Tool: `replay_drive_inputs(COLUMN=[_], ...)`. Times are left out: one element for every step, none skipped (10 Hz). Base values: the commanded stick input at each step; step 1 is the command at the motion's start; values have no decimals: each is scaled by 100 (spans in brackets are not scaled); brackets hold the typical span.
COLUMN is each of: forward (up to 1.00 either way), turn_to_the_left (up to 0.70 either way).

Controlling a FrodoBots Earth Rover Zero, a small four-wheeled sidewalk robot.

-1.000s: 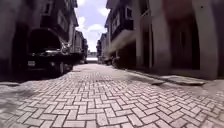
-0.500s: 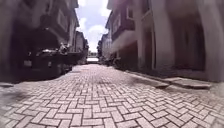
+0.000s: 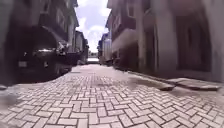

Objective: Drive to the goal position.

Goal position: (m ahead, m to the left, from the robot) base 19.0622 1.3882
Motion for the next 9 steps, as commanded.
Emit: replay_drive_inputs(forward=[50, 50, 50, 50, 50, 50, 50, 50, 50], turn_to_the_left=[0, 0, 0, 0, 0, 0, 0, 0, 0])
